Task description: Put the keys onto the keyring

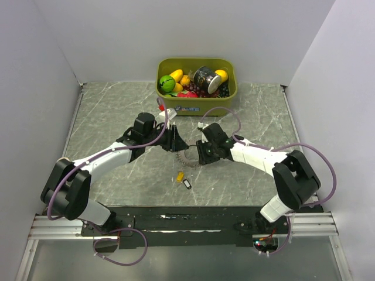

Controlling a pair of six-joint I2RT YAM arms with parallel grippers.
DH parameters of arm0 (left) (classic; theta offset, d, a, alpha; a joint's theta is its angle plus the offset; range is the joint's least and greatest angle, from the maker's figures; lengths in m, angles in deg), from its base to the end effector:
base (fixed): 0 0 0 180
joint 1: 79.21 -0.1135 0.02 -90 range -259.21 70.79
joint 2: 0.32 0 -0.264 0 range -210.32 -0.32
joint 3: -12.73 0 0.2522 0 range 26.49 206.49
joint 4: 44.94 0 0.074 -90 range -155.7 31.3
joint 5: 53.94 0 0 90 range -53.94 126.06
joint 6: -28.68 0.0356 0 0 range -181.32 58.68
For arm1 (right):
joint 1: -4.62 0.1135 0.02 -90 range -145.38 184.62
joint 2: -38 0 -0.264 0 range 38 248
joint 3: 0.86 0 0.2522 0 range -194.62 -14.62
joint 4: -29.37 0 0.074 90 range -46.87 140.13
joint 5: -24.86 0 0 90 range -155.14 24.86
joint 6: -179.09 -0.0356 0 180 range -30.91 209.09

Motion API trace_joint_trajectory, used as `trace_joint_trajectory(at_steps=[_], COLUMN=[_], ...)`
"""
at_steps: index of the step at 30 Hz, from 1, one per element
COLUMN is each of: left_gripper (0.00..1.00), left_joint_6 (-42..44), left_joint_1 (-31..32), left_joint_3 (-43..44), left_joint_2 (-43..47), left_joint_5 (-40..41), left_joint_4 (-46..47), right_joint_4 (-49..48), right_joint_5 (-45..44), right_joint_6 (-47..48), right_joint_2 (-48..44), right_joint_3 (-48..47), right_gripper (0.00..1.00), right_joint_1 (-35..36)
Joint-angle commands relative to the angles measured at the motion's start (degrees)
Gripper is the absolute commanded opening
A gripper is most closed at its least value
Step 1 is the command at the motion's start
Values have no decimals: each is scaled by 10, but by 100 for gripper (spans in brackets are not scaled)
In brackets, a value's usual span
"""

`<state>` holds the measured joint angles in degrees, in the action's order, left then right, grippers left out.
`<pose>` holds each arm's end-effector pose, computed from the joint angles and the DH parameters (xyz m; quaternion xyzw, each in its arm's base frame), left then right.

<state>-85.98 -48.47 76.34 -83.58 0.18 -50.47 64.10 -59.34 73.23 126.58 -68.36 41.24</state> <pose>0.2640 -0.1813 0.2471 0.2075 0.7933 -0.4673 0.3306 0.2469 0.1880 0.1962 -0.1866 0.9363 0.1732 0.2419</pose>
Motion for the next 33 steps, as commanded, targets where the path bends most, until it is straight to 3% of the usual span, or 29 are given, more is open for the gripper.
trace_joint_trajectory(at_steps=[1,18,33], left_gripper=[45,45,44], left_joint_6=[5,7,7], left_joint_1=[-2,-2,-2], left_joint_3=[8,9,11], left_joint_2=[-1,-3,-8], left_joint_5=[3,5,3], left_joint_4=[1,-12,-11], right_joint_4=[16,11,-3], right_joint_5=[-15,10,13], right_joint_6=[-36,-75,-83], right_joint_2=[21,78,90], right_joint_3=[-35,-61,-57], right_gripper=[43,42,29], right_joint_1=[-8,-23,-27])
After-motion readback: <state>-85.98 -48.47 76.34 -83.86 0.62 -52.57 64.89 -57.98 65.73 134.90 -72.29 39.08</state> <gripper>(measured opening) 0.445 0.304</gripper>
